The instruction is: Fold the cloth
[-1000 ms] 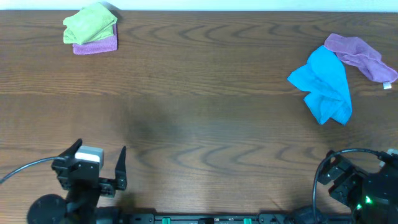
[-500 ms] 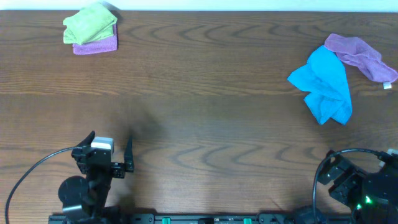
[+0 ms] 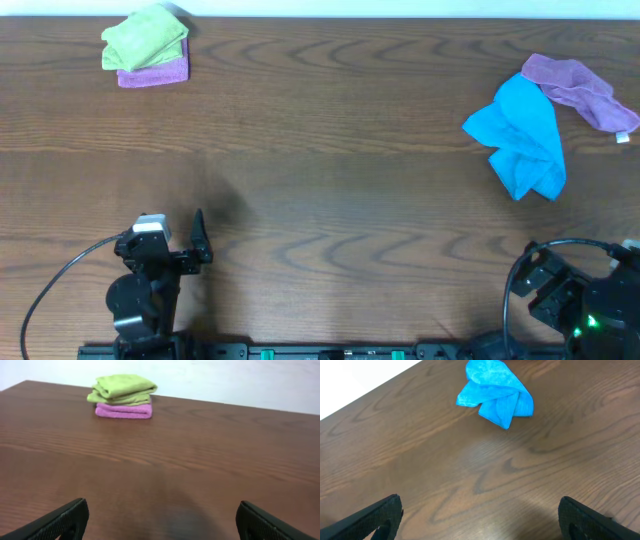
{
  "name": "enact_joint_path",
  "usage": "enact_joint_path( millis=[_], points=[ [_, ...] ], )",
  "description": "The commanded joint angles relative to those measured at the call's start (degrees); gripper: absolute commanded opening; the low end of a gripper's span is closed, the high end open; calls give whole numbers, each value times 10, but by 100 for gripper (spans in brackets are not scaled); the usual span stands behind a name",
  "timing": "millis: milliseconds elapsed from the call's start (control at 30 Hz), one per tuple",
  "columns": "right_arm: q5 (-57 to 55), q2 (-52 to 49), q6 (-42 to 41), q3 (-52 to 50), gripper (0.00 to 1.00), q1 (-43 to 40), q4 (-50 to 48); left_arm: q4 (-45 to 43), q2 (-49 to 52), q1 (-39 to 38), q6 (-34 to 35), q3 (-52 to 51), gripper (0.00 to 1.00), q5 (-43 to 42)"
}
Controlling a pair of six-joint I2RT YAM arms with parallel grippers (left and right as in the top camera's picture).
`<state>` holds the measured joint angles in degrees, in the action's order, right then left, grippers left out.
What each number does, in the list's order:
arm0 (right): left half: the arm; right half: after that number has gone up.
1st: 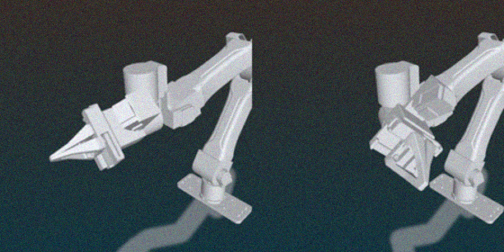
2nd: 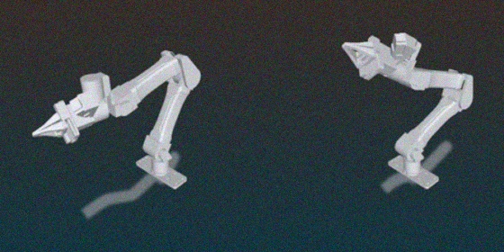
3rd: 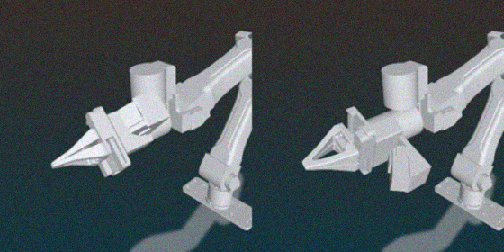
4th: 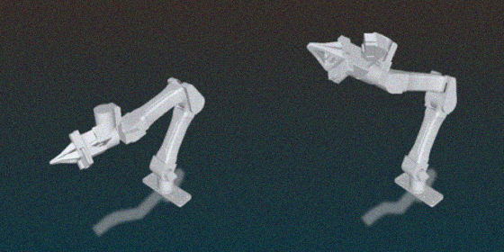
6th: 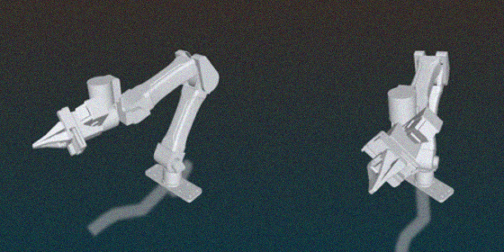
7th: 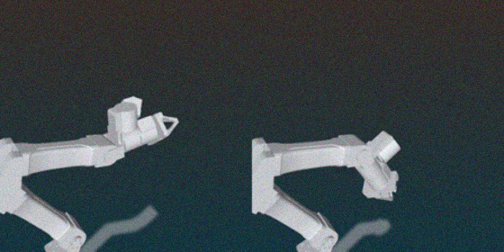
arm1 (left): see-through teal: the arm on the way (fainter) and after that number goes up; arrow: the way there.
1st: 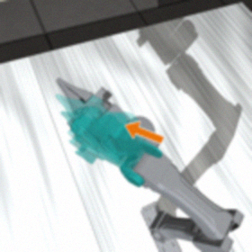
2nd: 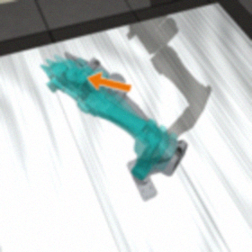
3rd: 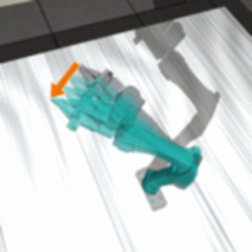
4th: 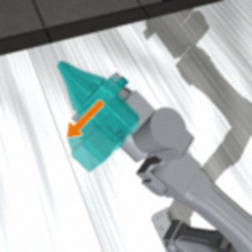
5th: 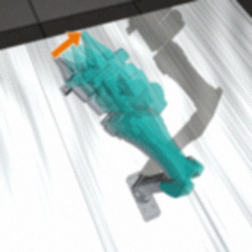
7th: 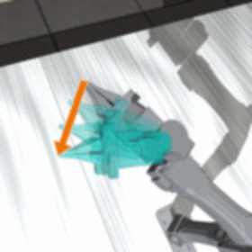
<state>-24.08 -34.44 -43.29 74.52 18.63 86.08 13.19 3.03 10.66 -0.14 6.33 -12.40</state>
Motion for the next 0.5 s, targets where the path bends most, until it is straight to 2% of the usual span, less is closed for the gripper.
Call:
enact_joint_path(
  millis=[0,467],
  points=[
    [-9,-1,-4,4,99,-5,1,-22,-6,9,26,-25,95,15],
    [-9,-1,-4,4,99,-5,1,-35,-6,10,40,-35,95,51]
  ],
)
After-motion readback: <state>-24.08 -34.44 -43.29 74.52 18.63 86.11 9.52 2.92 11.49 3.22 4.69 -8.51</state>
